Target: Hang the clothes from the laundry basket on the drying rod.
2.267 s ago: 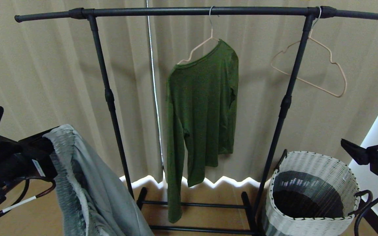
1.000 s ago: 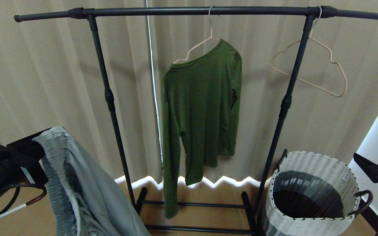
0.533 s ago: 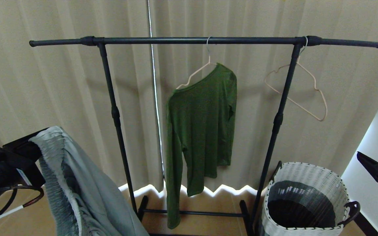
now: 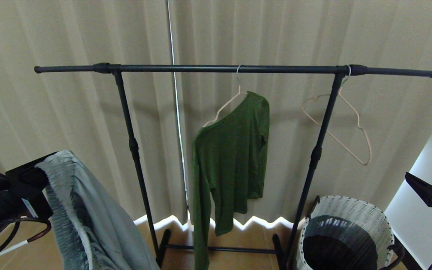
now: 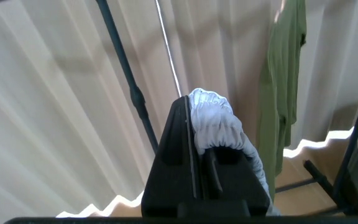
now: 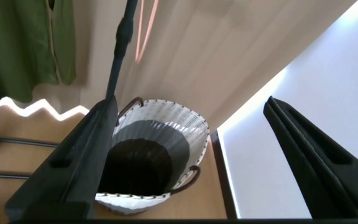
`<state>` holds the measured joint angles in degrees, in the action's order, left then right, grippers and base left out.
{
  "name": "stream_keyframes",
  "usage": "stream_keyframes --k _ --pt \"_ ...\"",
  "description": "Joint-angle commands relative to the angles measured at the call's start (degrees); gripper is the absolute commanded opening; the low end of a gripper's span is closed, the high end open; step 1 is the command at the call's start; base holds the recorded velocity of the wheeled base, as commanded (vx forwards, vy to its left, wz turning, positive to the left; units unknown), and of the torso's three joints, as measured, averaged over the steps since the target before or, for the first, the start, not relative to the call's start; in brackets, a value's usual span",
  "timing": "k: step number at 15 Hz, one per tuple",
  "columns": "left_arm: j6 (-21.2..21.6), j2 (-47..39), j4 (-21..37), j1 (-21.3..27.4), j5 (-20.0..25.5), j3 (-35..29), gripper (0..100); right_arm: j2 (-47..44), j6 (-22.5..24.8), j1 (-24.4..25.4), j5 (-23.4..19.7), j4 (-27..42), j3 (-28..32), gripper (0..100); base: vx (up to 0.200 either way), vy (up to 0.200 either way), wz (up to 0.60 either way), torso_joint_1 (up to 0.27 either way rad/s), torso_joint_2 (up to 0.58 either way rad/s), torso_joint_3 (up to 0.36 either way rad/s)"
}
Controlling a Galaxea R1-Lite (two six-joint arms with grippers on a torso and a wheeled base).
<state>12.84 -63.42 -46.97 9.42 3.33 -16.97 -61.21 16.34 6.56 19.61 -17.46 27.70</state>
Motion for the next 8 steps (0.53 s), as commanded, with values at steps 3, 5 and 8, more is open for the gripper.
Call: stream_keyframes --k 3,5,8 --pt "0.0 0.3 -0.1 0.0 0.0 0.2 0 -0.2 -0.1 0.0 -0.1 0.0 -0.2 100 0.0 0.0 0.0 0.248 -0.52 -0.269" --pt "-0.1 0.8 -0.1 0.0 0.1 0.2 0 -0.4 -0.1 0.0 -0.9 0.0 0.2 100 0.0 0.0 0.0 0.254 -0.53 -0.281" --pt "-0.2 0.8 -0.1 0.0 0.1 -0.1 0 -1.6 -0.3 0.1 -5.0 0.7 3.2 100 0.0 0.0 0.0 0.264 -0.53 -0.281"
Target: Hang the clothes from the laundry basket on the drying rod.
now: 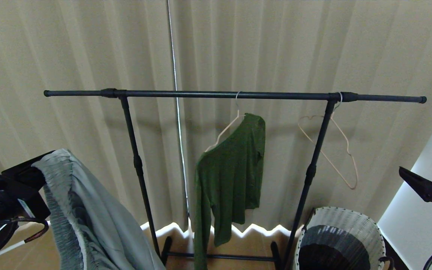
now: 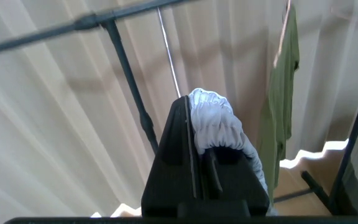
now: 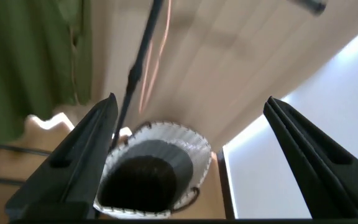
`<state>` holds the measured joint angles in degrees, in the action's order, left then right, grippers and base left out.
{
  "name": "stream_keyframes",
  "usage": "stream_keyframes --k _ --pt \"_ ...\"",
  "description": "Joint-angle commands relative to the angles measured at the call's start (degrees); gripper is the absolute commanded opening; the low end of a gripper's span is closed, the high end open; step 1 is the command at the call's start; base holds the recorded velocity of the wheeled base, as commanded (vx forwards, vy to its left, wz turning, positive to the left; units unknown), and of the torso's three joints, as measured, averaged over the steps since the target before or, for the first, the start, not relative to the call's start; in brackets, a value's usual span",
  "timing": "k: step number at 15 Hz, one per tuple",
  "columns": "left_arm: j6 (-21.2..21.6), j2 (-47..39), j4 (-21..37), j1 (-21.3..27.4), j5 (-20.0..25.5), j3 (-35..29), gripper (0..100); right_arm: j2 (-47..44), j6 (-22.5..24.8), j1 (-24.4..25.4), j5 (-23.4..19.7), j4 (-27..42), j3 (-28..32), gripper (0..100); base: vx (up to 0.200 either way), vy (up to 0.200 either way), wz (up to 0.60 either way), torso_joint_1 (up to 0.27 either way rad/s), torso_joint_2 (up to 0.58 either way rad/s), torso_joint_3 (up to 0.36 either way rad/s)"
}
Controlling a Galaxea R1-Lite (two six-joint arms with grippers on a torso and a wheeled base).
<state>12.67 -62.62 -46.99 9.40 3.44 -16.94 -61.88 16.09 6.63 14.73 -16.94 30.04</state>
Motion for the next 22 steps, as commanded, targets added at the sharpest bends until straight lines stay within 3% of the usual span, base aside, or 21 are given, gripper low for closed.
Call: stream_keyframes --k 1,5,11,15,22 --pt "-0.1 -0.2 0.0 0.0 0.0 -0.3 0 -2.8 -1.7 0.0 0.0 0.2 1.3 100 0.0 0.0 0.0 0.261 -0.56 -0.286" --pt "0.0 -0.1 0.0 0.1 0.0 -0.2 0 -7.8 -7.6 0.0 0.0 3.3 1.3 100 0.15 0.0 0.0 0.141 -0.29 -0.145" --pt "0.1 -0.3 0.1 0.1 0.0 0.2 0 -14.9 -11.5 0.0 0.0 2.8 1.7 100 0.2 0.0 0.0 0.018 -0.02 -0.015" --pt "1.3 -0.3 0.0 0.2 0.0 1.2 0 -21.2 -15.6 -1.2 0.0 2.4 1.9 100 0.0 0.0 0.0 0.0 0.0 0.0" --pt "1.7 -0.4 0.1 0.1 0.0 1.9 0 -32.9 -16.9 -5.3 -0.2 -11.3 1.2 100 0.0 0.0 0.0 0.0 0.0 0.0"
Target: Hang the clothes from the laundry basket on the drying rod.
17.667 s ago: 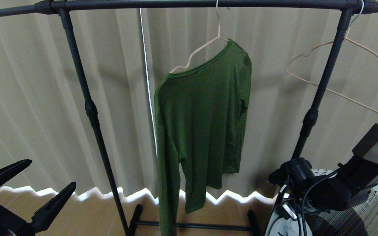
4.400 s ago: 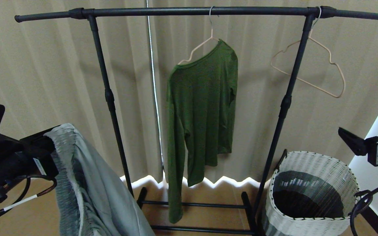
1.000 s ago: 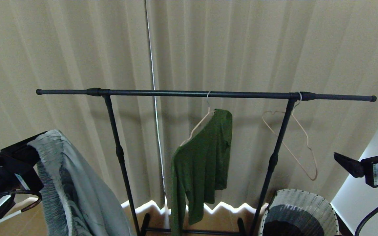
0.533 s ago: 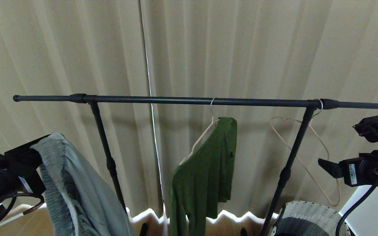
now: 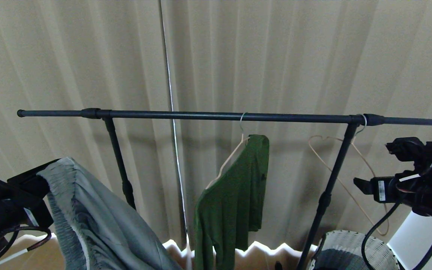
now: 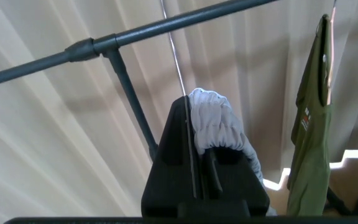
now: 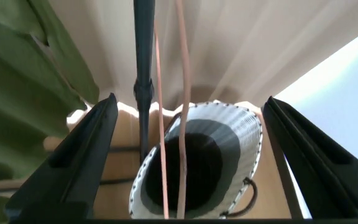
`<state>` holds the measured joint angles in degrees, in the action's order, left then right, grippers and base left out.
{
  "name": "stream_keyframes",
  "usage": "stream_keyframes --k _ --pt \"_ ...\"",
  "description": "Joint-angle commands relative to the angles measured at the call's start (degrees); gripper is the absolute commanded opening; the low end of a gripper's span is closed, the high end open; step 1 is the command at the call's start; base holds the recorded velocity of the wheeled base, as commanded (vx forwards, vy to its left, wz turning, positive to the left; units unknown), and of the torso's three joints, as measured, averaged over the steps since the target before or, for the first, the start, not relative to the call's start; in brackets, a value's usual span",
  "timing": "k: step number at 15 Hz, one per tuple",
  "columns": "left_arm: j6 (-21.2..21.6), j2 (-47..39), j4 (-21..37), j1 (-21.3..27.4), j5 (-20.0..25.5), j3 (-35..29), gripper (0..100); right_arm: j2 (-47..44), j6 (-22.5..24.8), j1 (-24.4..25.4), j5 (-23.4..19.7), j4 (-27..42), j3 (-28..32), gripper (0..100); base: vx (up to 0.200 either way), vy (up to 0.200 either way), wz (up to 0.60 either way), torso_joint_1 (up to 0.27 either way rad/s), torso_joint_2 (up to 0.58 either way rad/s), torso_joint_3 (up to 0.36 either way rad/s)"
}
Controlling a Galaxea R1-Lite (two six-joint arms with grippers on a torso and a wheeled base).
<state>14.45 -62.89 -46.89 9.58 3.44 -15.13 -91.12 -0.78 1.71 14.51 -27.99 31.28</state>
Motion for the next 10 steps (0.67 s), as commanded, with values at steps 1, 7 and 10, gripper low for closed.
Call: stream_keyframes --k 1,7,10 --pt "0.1 -0.1 0.0 0.0 0.0 0.2 0 -3.7 0.1 -0.4 -0.1 -0.3 0.2 100 0.0 0.0 0.0 0.0 0.0 0.0" --pt "0.1 0.0 0.0 0.0 0.0 0.2 0 -4.6 0.2 -2.1 -3.3 -0.3 1.2 100 0.0 0.0 0.0 0.0 0.0 0.0" --pt "0.1 0.0 0.0 0.0 0.0 0.2 0 -6.4 0.2 -2.4 -3.7 -0.3 2.6 100 0.0 0.0 0.0 0.0 0.0 0.0"
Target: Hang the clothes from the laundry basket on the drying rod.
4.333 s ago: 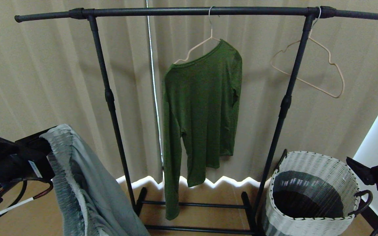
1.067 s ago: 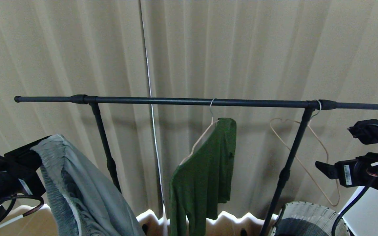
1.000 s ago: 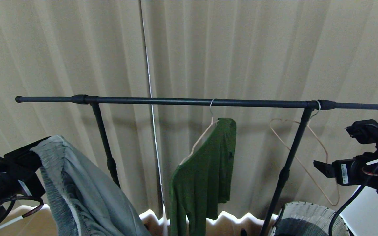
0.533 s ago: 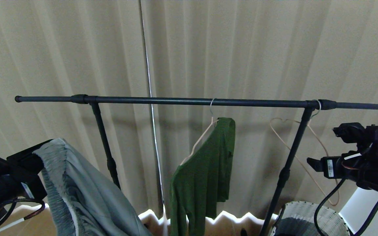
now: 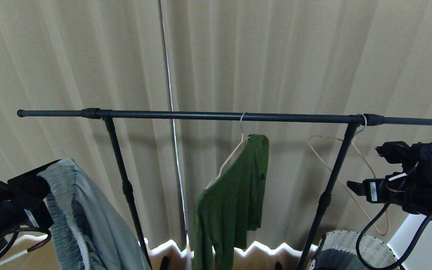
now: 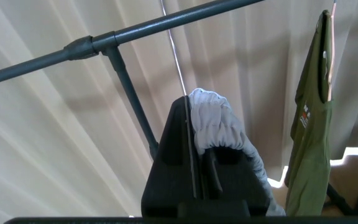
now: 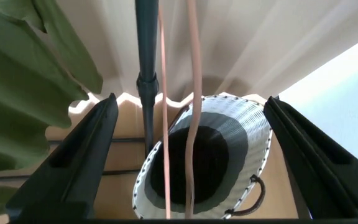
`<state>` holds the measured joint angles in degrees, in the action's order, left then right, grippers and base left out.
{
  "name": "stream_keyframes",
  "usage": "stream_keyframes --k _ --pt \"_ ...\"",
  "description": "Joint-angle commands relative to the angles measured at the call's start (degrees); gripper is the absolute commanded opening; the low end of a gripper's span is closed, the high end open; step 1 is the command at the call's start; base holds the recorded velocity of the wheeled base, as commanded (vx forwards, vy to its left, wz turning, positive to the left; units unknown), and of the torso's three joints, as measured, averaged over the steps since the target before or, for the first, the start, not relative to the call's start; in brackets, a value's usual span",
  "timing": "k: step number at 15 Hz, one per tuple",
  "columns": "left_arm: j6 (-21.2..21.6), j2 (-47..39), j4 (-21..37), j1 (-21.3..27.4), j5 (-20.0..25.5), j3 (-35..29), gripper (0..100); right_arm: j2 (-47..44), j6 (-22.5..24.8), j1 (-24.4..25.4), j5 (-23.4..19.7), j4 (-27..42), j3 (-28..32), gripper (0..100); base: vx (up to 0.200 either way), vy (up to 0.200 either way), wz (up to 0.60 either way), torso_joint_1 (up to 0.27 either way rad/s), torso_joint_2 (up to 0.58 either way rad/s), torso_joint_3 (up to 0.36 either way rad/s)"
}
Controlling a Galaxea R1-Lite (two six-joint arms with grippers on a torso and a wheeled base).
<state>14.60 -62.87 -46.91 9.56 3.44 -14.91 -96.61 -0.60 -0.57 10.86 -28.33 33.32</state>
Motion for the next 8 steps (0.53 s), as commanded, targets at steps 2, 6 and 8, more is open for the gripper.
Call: stream_keyframes --k 2,6,8 --pt "0.0 0.1 0.0 0.0 0.0 0.0 0 -1.7 0.0 -0.2 -0.1 -0.1 1.1 100 0.0 0.0 0.0 0.0 0.0 0.0" --pt "0.0 0.2 -0.1 0.0 0.0 0.1 0 -2.8 0.0 -0.2 -0.1 -0.1 2.0 0 0.0 0.0 0.0 0.0 0.0 0.0" --pt "0.0 0.3 -0.1 -0.1 0.0 0.1 0 -2.8 0.0 -0.2 -0.1 -0.1 2.4 0 0.0 0.0 0.0 0.0 0.0 0.0"
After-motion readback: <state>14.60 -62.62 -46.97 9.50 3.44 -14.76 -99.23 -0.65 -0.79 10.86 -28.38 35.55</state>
